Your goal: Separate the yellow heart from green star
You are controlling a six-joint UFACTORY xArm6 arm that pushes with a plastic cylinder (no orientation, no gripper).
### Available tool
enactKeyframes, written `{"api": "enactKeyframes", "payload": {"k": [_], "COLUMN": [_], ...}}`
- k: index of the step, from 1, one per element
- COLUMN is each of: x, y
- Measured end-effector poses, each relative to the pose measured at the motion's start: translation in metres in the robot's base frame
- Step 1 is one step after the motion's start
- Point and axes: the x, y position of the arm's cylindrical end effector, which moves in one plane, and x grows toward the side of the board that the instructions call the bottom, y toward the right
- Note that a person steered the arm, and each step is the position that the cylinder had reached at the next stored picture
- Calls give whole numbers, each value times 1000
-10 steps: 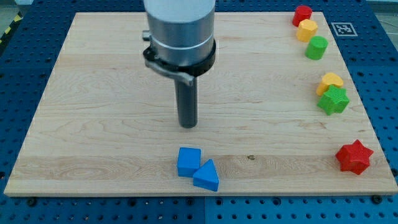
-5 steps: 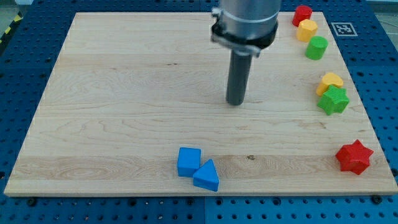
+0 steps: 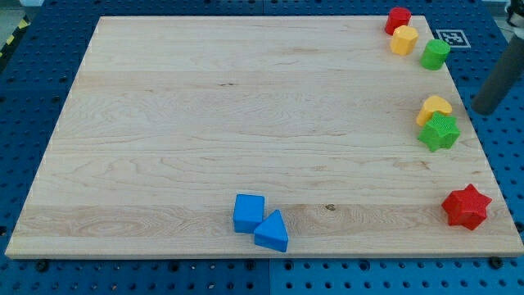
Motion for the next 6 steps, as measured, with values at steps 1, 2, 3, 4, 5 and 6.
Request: {"api": "enactKeyframes", "payload": {"k": [1, 2, 3, 4, 5, 6], "x": [16, 9, -22, -55, -71, -74], "y": [-27, -75, -115, -149, -182, -205]}}
